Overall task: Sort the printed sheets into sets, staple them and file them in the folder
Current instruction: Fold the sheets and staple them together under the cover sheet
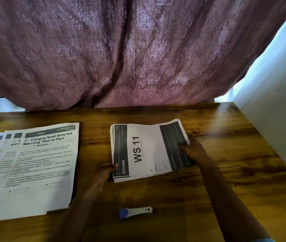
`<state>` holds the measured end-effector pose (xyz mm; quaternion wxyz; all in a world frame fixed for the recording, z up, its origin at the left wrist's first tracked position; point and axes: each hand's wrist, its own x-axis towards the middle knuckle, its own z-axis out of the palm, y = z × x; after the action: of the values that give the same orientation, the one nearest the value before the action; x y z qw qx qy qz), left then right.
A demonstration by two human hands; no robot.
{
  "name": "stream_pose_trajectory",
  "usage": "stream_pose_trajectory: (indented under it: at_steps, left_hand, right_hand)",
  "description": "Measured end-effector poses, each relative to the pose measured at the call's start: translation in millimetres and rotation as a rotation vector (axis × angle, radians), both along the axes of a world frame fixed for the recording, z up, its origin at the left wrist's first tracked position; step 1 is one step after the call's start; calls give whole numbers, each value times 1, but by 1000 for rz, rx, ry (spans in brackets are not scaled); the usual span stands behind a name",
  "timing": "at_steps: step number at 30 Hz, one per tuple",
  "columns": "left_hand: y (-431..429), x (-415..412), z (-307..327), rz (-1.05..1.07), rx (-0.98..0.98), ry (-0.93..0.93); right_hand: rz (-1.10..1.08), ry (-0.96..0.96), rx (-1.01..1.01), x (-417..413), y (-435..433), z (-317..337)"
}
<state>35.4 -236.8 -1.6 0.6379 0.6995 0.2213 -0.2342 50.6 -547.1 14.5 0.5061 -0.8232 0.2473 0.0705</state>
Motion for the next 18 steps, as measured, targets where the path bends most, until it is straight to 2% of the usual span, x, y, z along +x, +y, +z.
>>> stream_pose_trajectory:
  at_steps: [6,18]
  left_hand:
    - [1,-7,4,-38,6,-30]
    - [8,-17,5,18,-6,-78]
  right_hand:
    - [156,33,-193,4,-1,7]
    - [134,-10,-216,0,-5,-4]
